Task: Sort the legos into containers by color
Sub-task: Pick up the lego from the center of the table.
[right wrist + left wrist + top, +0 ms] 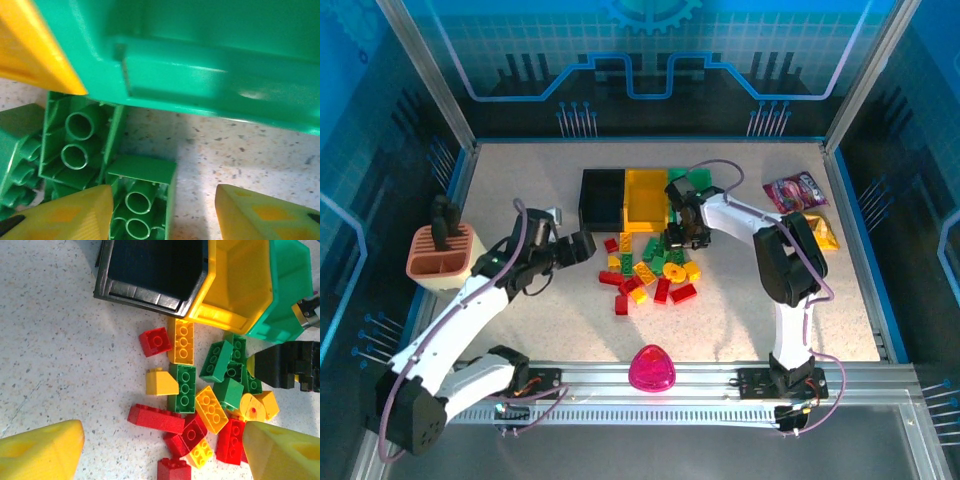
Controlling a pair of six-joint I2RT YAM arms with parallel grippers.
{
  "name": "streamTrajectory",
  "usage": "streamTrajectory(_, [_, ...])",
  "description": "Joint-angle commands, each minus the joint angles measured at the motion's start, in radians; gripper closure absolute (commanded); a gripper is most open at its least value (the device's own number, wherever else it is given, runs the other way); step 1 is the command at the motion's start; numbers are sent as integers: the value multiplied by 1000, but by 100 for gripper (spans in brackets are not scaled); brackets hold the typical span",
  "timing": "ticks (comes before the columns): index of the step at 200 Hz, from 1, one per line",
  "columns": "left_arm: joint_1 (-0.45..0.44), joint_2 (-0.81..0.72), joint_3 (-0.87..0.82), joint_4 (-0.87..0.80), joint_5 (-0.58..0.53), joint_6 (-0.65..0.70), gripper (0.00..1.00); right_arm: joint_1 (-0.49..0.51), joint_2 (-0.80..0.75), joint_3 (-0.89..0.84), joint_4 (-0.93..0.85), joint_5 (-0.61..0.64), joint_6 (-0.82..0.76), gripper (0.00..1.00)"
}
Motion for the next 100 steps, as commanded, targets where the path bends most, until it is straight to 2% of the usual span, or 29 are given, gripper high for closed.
streamTrajectory(1, [-8, -64, -35, -53, -27, -8, 16, 30, 10, -19, 25, 29, 42, 43])
streamTrajectory(56, [-7, -87, -67, -39, -13, -15, 16, 63, 16, -68, 17, 116, 83, 47])
streamTrajectory(100, [-11, -93, -93, -17, -3, -25, 17, 73, -63, -173, 66, 170, 108, 46])
